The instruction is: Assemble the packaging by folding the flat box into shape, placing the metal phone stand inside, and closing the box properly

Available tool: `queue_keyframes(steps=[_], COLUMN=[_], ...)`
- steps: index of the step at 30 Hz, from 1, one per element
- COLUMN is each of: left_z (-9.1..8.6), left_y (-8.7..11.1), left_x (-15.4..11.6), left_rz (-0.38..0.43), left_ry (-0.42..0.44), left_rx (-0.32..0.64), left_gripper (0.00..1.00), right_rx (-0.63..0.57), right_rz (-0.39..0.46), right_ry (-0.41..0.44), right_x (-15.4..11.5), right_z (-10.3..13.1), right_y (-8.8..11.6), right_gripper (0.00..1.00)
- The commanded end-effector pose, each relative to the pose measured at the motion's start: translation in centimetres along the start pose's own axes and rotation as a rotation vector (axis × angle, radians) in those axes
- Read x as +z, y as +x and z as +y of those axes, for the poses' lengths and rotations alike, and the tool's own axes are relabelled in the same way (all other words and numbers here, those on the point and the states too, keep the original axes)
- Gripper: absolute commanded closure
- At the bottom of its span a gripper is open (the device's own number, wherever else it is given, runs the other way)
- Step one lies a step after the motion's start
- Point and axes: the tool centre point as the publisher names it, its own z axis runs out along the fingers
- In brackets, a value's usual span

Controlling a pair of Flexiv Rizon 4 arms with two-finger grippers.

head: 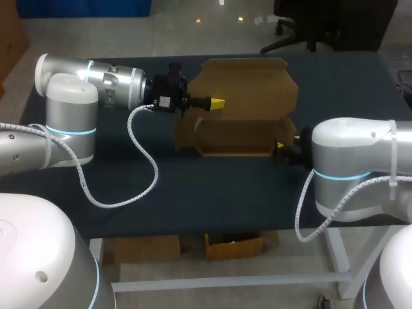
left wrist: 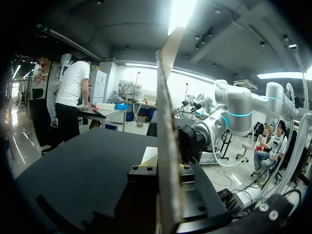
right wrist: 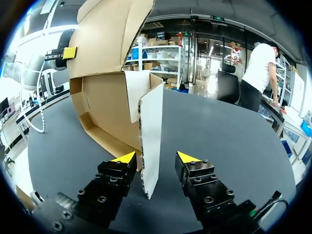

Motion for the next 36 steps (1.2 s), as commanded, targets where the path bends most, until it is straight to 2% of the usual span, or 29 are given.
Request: queue_keyframes(steps=[1,18,36], left_z=[0.2,0.2,0.2], left_y=[-0.1,-0.1,-0.1], left_x=[0.0,0.0,0.0], left_rz=[0.002,0.002,0.002], left_ry=[0.0,0.0,0.0], left_rx=[0.0,0.0,0.0], left_gripper=[1.0,1.0,1.0], right_rx=[0.0,0.027,0.074], right_rz=[-0.006,-0.026,-0.108], right_ry=[-0.004,-0.022,-0.024], right_x=[0.5,2.0,0.2], right_z=[0.1,0.3,-0.2], right_y=[0.6,2.9,5.3], right_gripper=[0.51,0.51,0.51])
